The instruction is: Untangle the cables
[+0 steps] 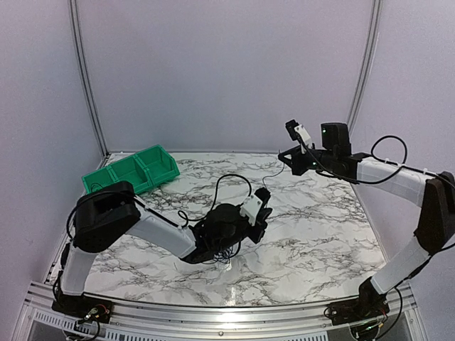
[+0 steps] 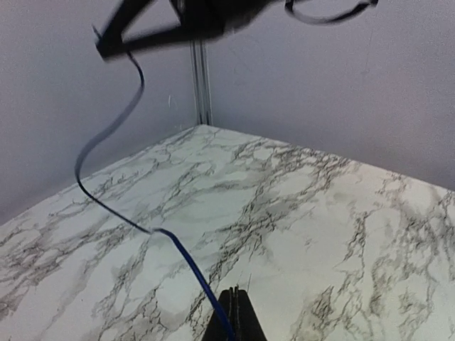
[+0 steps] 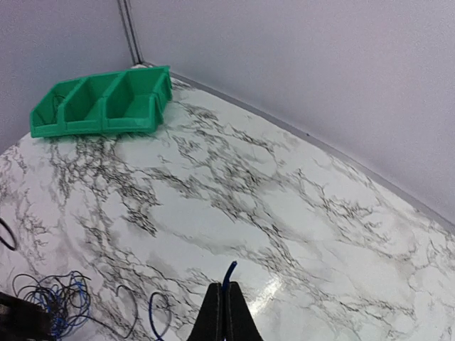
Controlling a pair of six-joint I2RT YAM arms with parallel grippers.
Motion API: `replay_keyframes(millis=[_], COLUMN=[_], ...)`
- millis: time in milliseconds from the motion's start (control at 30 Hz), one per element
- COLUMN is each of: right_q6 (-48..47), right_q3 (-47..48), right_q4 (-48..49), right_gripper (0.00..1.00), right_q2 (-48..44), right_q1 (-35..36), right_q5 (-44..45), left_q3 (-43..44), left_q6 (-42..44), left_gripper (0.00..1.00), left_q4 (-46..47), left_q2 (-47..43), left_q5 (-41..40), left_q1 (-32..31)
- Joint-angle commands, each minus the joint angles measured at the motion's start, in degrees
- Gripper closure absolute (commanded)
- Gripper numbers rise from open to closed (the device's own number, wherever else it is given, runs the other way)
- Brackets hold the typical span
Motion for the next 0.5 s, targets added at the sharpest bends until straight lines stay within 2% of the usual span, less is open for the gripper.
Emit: replay_keyframes(millis=[0, 67, 133, 233, 267, 467], right_q6=[0.44, 0.74, 0.83, 0.78, 0.73, -0.38], right_q3=[1.13, 1.67, 1.99, 2.02, 2.09, 2.31], right_q4=[-0.79, -1.27, -1.63, -1.63, -1.71, -2.37], right_gripper=[1.00, 1.00, 0.94, 0.74, 0.71, 0.64], right_q2=[5.01, 6.29, 7.08, 7.40, 7.45, 7.95], right_q1=[-1.84, -1.85, -1.83, -1.86, -1.84, -1.86], right_q5=[6.07, 5.09, 3.96, 2.10, 1.43, -1.69], left_q3=[-4.57, -6.93, -8.52, -9.23, -9.57, -12.21], left_q6=[1.04, 0.58, -0.28, -1.50, -1.85, -7.89], left_gripper=[1.00, 1.00, 1.00, 1.00, 1.00, 1.00], left_q4=[4.80, 4.25, 1.59, -7.54, -10.02, -22.27], left_q2=[-11.49, -15.91, -20.12, -26.29, -27.89, -38.14], left_q5=[2.94, 2.46, 1.15, -0.32, -0.63, -2.35], left_q1=[-0.45, -0.37, -0.29, 0.25, 0.47, 3.47])
